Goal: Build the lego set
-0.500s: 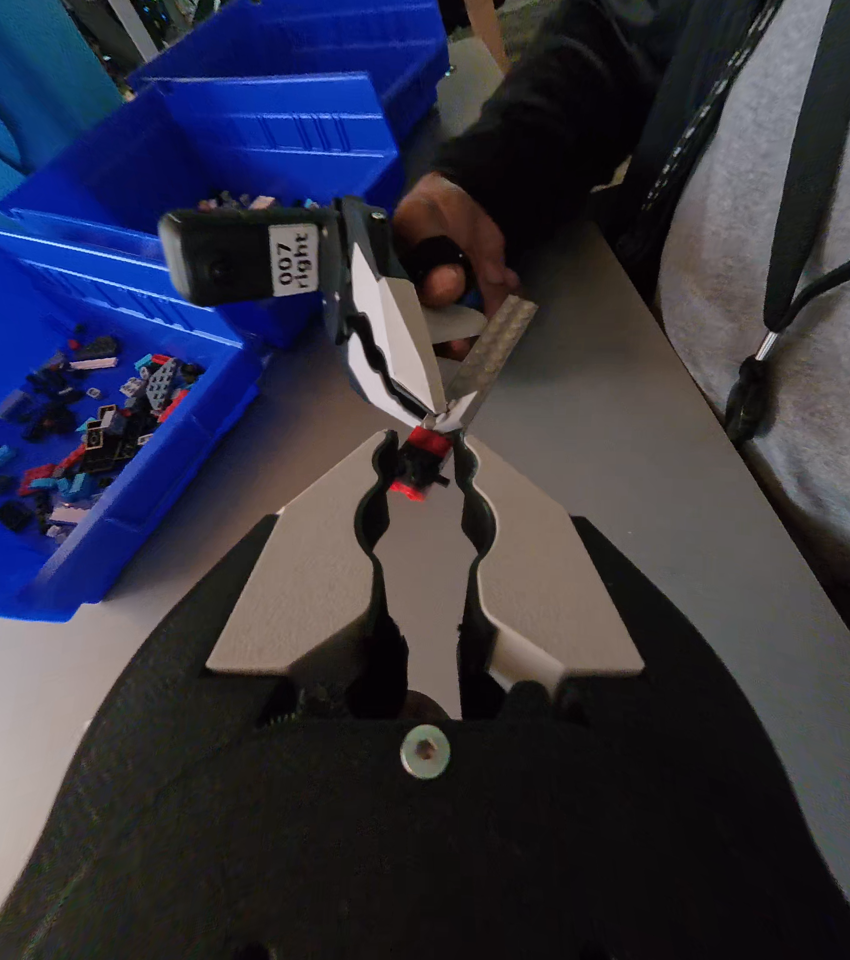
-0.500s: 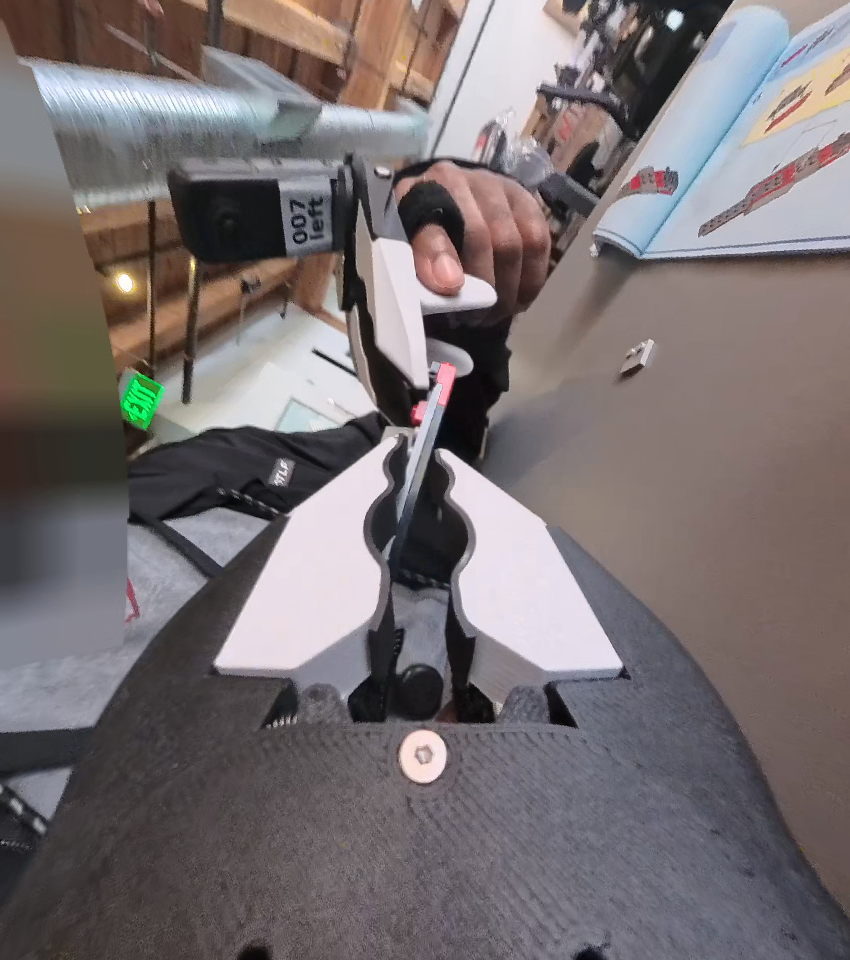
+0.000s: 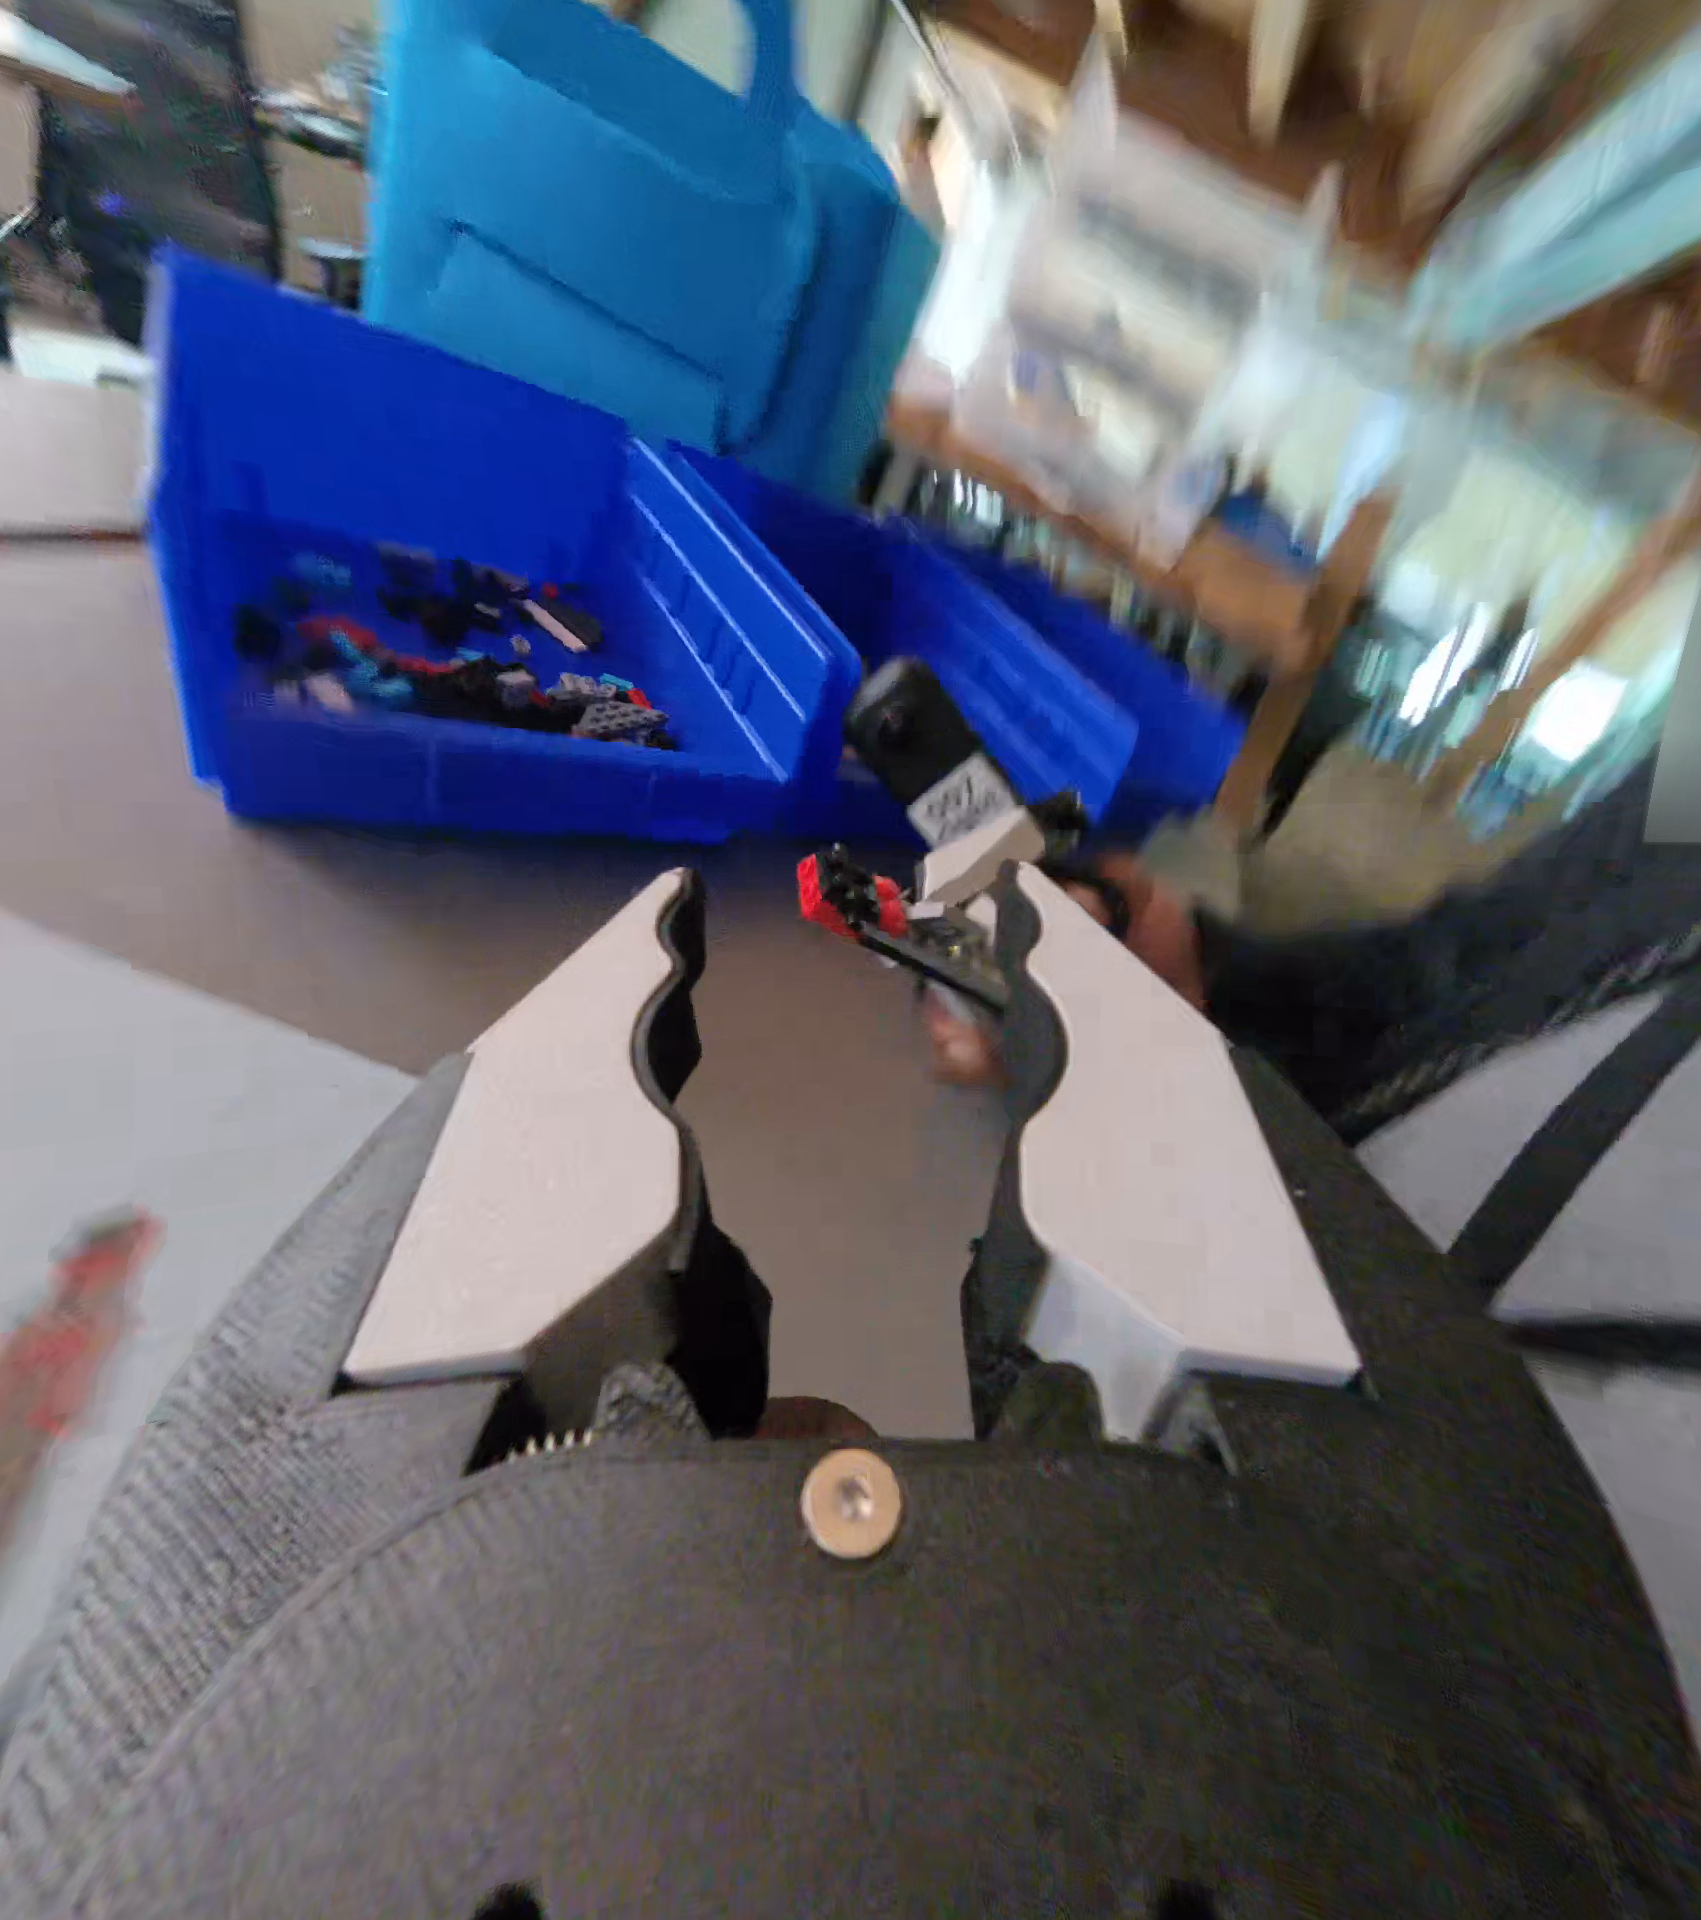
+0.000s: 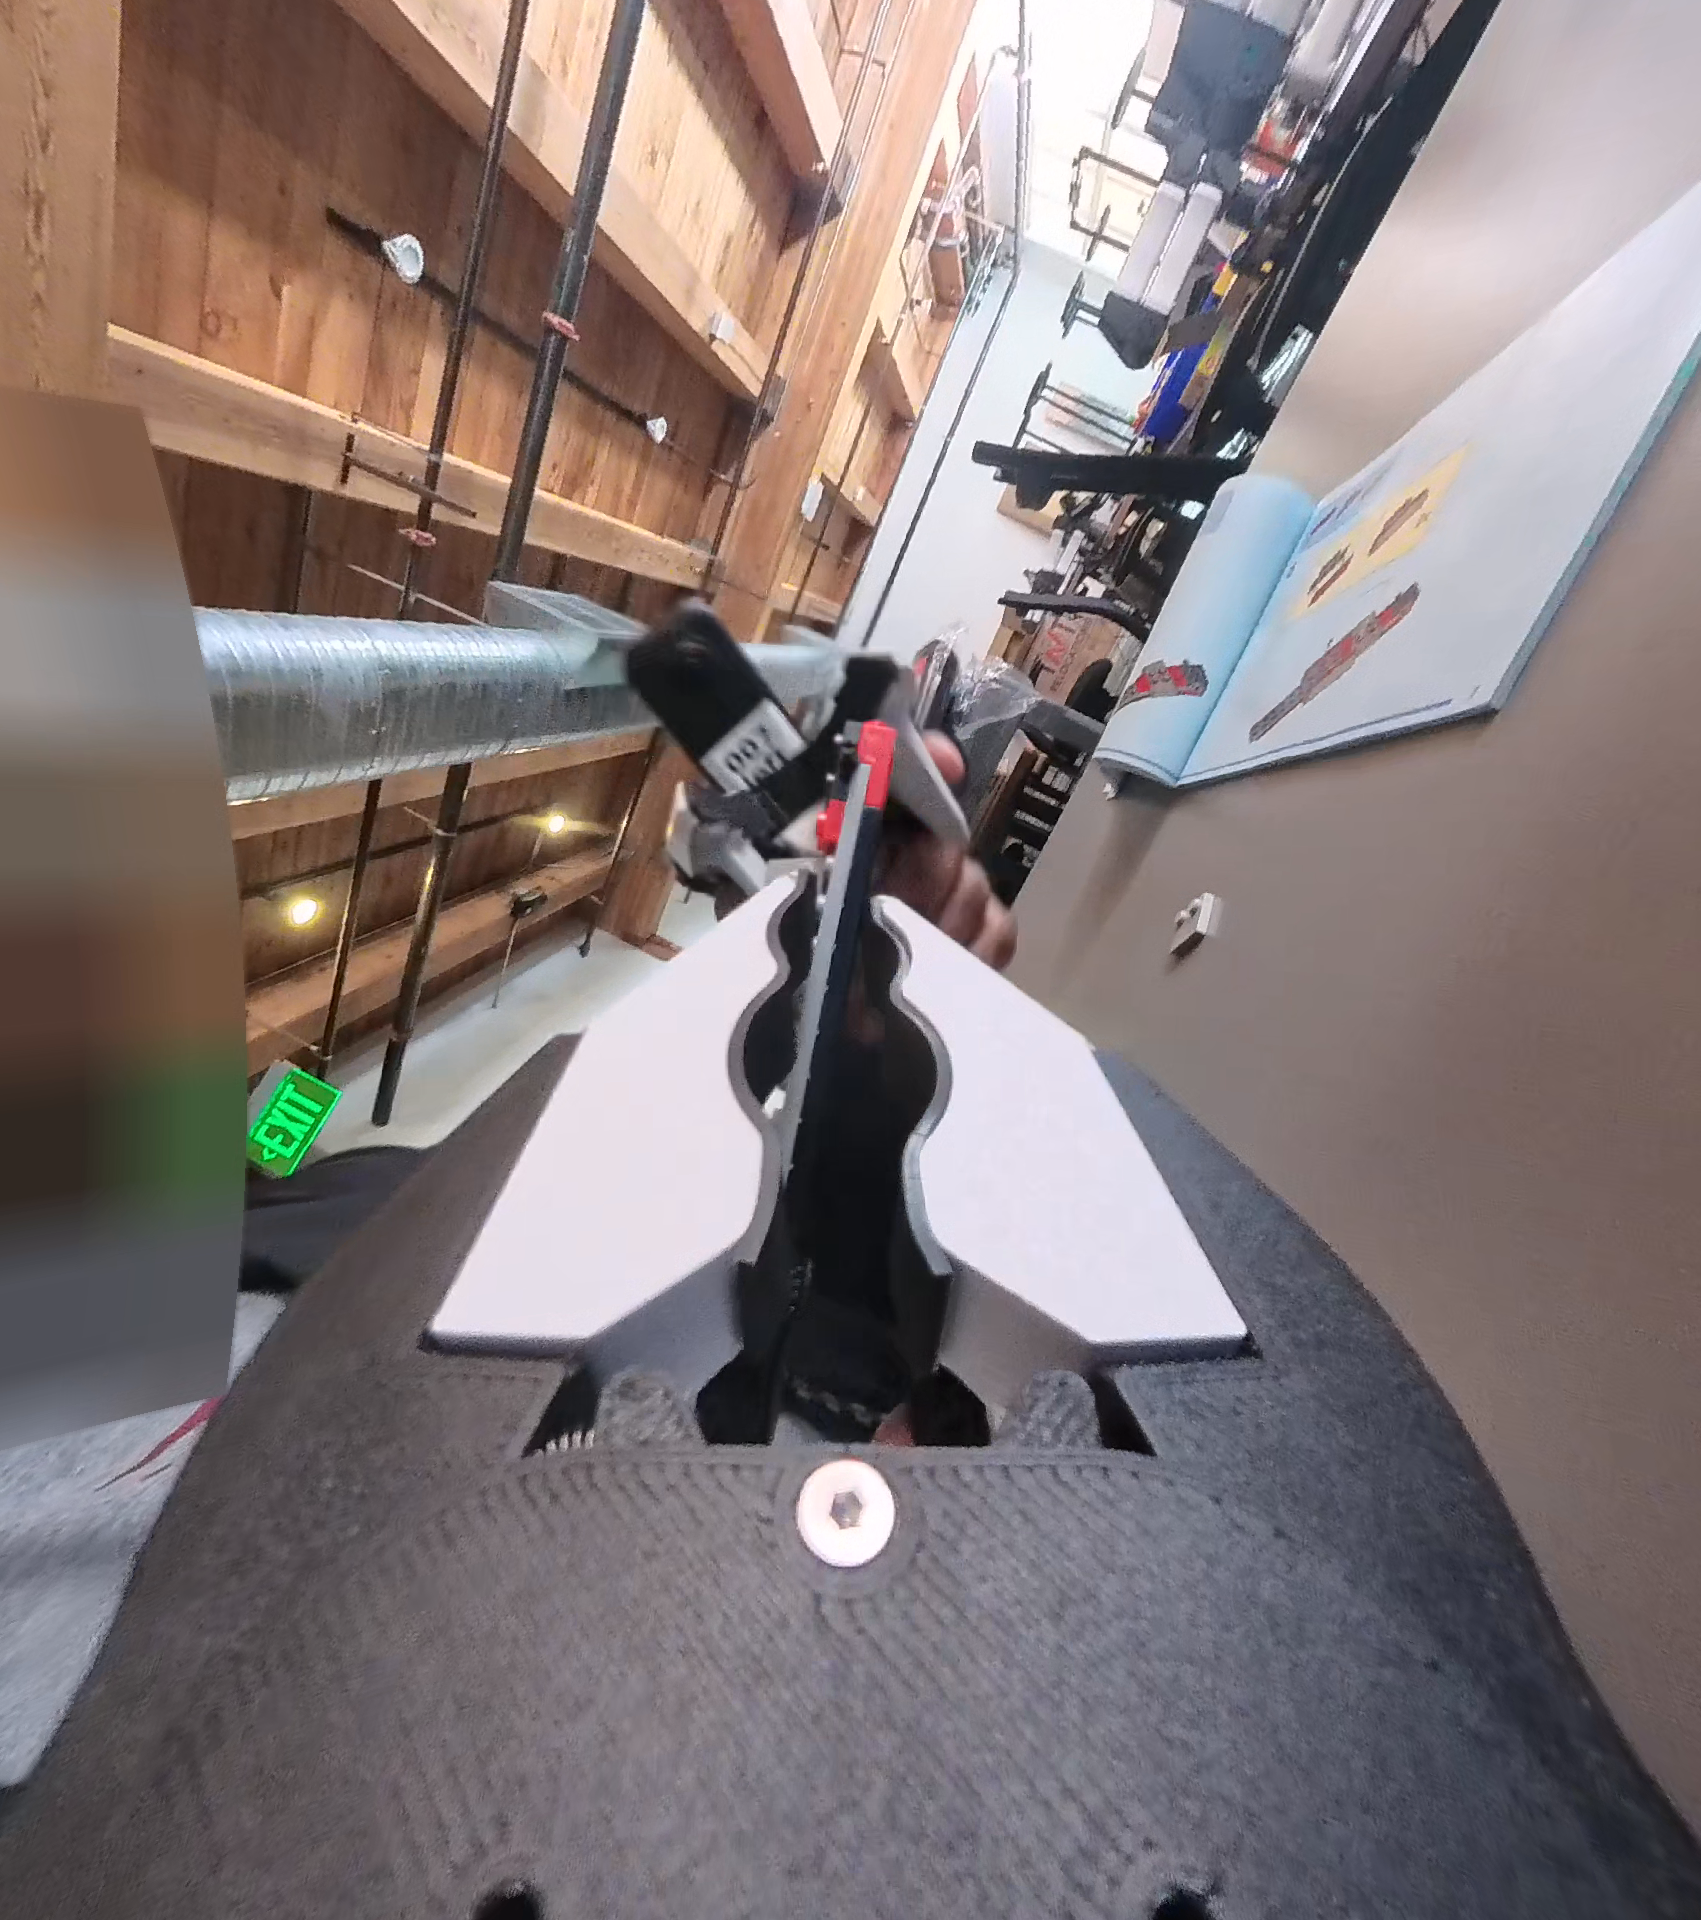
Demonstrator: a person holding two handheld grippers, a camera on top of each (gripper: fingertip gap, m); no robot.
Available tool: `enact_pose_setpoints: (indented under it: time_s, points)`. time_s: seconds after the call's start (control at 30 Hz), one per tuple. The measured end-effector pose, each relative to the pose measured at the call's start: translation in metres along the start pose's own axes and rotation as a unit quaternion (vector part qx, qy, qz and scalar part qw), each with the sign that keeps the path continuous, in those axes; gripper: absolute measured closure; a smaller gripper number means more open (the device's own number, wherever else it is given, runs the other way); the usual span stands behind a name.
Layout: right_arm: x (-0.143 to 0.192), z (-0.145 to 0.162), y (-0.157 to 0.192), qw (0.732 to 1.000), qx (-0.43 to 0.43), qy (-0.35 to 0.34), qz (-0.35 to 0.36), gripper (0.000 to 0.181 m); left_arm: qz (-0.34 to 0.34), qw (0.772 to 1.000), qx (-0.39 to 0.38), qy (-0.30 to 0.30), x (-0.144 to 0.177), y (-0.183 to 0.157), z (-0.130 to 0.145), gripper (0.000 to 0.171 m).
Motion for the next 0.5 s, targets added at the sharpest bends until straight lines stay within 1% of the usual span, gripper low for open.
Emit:
enact_pose_setpoints:
  time_s: [0.03, 0.07, 0.1, 0.13, 0.17, 0.2, 0.23, 0.33, 0.4, 0.5]
  points:
    - [-0.001, -0.001, 0.000, 1.000, 0.005, -0.005, 0.002, 0.172, -0.018, 0.996, 0.078, -0.037, 0.006, 0.004, 0.006, 0.114]
    - [-0.002, -0.001, 0.000, 1.000, 0.011, -0.011, 0.005, 0.173, -0.023, 0.985, 0.160, -0.068, 0.010, 0.005, 0.015, 0.110]
    - [-0.003, -0.002, -0.001, 1.000, 0.018, -0.016, 0.009, 0.172, -0.024, 0.967, 0.235, -0.092, 0.013, 0.006, 0.025, 0.110]
    - [-0.003, -0.003, -0.001, 0.999, 0.024, -0.022, 0.012, 0.172, -0.027, 0.950, 0.292, -0.104, 0.013, 0.005, 0.036, 0.109]
    - [-0.004, -0.003, -0.001, 0.999, 0.030, -0.028, 0.014, 0.172, -0.031, 0.938, 0.329, -0.109, 0.011, 0.003, 0.045, 0.107]
    - [-0.005, -0.003, -0.001, 0.999, 0.037, -0.031, 0.019, 0.173, -0.032, 0.931, 0.347, -0.109, 0.008, 0.000, 0.052, 0.104]
    - [-0.006, -0.003, -0.001, 0.998, 0.046, -0.034, 0.023, 0.173, -0.034, 0.930, 0.350, -0.103, 0.003, -0.003, 0.056, 0.102]
    - [-0.008, -0.001, 0.000, 0.996, 0.071, -0.036, 0.033, 0.173, -0.045, 0.936, 0.337, -0.093, -0.009, -0.007, 0.059, 0.101]
    - [-0.009, 0.000, 0.001, 0.995, 0.083, -0.036, 0.039, 0.173, -0.041, 0.938, 0.330, -0.094, -0.015, -0.008, 0.056, 0.105]
    - [-0.010, 0.002, 0.003, 0.994, 0.098, -0.036, 0.041, 0.173, -0.043, 0.941, 0.321, -0.095, -0.019, -0.007, 0.055, 0.119]
Point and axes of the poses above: each gripper's, where its closed fingertips meet, x back along the fingers, z out of its underside, y = z × x across the jaws, the point moved 9 cm from there along x, back along the fingers, and after that the axes turned 14 degrees about -y, right-handed, at the moved point
